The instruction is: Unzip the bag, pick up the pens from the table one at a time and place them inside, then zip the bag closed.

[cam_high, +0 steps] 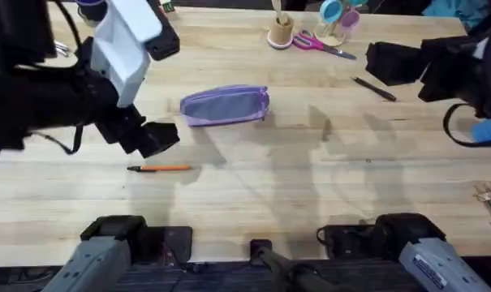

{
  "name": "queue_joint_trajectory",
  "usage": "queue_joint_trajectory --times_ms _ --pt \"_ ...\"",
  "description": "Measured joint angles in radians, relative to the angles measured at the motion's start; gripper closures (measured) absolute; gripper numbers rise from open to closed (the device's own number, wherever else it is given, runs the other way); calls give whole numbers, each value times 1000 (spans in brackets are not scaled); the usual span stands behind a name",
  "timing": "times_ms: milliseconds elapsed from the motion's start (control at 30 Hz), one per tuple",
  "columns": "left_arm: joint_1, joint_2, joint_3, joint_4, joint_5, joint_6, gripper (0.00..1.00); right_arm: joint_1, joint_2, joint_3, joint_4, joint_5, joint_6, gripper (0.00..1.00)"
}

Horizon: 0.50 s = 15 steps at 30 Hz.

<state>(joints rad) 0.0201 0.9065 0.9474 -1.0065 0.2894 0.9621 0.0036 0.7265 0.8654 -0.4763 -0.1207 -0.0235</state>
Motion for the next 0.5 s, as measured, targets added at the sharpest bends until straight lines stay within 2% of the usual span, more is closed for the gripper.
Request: queue_joint_trajectory --times_ms 100,367,500 --pt "53 63 0 0 55 54 7 0 0 0 0 0 0 6" --pt "250 224 0 2 305 237 7 0 0 0 0 0 0 5" --pt "294 297 0 15 415 328 7 0 0 0 0 0 0 5"
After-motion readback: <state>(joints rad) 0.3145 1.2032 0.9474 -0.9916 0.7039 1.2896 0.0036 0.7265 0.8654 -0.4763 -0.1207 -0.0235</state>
